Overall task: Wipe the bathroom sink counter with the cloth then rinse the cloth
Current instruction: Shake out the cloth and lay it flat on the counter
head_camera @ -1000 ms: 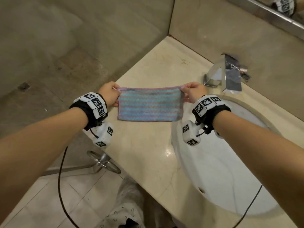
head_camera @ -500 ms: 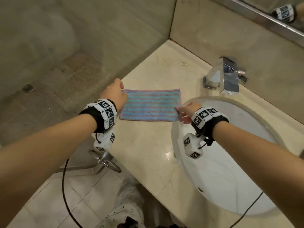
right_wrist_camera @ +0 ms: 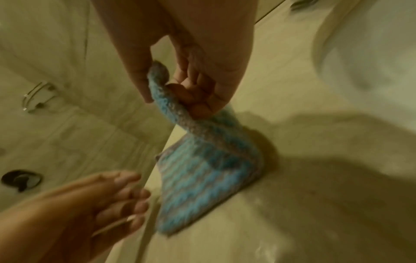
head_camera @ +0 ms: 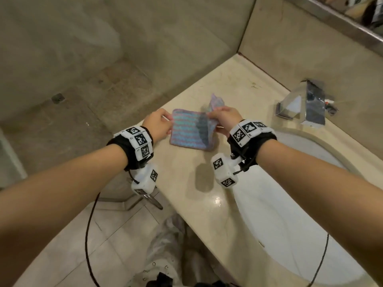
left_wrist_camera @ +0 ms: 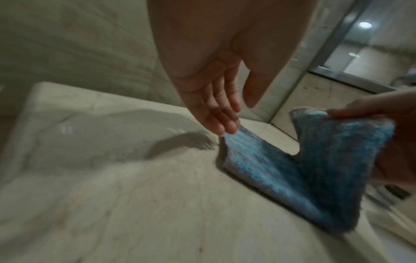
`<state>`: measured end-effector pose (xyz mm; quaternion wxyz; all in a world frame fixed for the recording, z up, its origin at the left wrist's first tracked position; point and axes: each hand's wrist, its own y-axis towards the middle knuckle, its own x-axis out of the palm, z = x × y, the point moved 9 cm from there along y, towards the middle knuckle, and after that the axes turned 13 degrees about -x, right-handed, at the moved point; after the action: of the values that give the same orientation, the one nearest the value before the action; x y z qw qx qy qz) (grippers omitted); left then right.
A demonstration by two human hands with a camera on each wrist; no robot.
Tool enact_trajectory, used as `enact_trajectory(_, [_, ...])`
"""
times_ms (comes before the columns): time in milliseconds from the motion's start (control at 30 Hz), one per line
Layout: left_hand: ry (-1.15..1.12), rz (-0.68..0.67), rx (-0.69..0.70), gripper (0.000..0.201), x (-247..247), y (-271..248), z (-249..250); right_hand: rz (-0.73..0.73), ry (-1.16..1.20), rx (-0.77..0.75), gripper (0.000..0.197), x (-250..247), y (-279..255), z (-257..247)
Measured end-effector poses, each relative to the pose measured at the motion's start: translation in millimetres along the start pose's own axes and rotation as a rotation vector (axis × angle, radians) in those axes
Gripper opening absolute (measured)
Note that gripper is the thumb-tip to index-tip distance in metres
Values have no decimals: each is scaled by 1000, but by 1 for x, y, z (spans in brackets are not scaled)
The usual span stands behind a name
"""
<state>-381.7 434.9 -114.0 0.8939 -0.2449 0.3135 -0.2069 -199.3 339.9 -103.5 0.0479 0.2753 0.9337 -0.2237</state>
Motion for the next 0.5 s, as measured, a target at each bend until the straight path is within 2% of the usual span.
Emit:
enact_trajectory(67, [-140, -88, -56, 27, 2, 0, -5, -85, 22, -50, 29, 31, -7, -5])
enact_trajectory(133, [-146, -136, -85, 27, 6, 2, -12, -219, -15, -75, 32, 60, -14, -4])
enact_trajectory(200, [-105, -125, -104, 25, 7, 8, -20, -269, -74, -105, 30, 72, -15, -6])
enact_trajectory(333, [-95, -59, -109, 18, 8, 14, -25, -81, -130, -127, 25, 38, 5, -13])
enact_trajectory(433, [-63, -4, -86, 19, 8, 16, -20, 93, -275, -77, 29, 2, 15, 0])
enact_trajectory(500, [68, 83, -53, 21, 3, 14, -12, 97, -351, -13, 27, -8, 17, 18])
